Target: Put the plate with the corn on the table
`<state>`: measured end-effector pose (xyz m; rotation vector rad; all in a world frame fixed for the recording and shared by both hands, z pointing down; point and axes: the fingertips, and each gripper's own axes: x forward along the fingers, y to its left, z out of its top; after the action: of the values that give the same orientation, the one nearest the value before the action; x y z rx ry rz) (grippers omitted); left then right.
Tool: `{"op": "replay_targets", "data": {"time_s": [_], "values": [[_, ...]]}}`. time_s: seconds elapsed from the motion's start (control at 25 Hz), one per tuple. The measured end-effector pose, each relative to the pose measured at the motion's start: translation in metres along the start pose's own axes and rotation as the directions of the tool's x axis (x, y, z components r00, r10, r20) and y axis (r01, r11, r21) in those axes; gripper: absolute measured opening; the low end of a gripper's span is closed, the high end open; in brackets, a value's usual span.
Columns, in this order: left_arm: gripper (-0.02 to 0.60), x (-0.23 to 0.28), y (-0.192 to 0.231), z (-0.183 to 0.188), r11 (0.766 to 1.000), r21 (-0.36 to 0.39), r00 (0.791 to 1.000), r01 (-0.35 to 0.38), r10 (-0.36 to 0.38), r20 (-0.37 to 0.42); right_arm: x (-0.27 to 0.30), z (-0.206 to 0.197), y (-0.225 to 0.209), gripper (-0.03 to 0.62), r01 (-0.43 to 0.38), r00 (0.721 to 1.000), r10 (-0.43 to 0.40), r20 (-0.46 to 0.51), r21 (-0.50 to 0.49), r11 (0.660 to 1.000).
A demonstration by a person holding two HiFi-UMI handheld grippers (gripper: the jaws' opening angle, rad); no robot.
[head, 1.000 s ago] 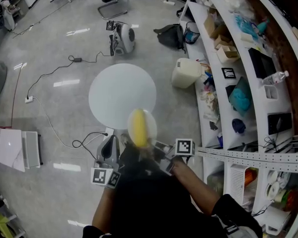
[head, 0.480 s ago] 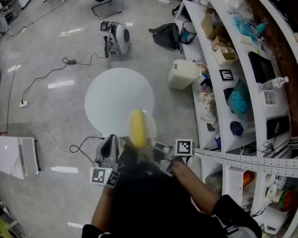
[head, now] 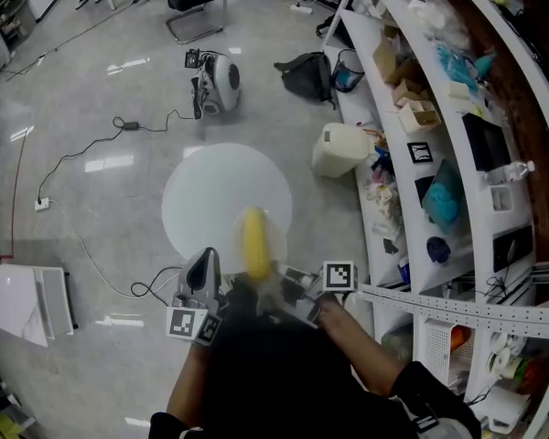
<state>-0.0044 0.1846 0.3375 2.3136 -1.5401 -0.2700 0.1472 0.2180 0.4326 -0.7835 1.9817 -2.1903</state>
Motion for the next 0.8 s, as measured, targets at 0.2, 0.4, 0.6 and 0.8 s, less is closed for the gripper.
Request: {"op": "replay_targets", "data": {"time_s": [0.2,0.4,0.6,0.8], "values": [[0.005,0.016,0.022,0.012,1.000,0.001,1.000,0.010,-0.010,0.005,0.019,0.013,0.006,0.034,0.007,1.000,-0.007,0.006,-0.005,1.000],[0.005,0.025,0.038,0.019,1.000,0.001,1.000,0.028,-0.028,0.010,0.038,0.025,0.017,0.034,-0.006,1.000,0.006,0.012,-0.032,0.999],[0.005,0.035,0.050,0.030,0.999,0.007,0.999,0.046,-0.046,0.002,0.050,0.033,0.023,0.034,0.005,1.000,-0.004,0.013,-0.033,0.999],[0.005,0.041,0.061,0.038,0.999,0.004,0.999,0.050,-0.050,0.012,0.061,0.038,0.039,0.034,-0.014,1.000,0.015,0.010,-0.039,0.999]]}}
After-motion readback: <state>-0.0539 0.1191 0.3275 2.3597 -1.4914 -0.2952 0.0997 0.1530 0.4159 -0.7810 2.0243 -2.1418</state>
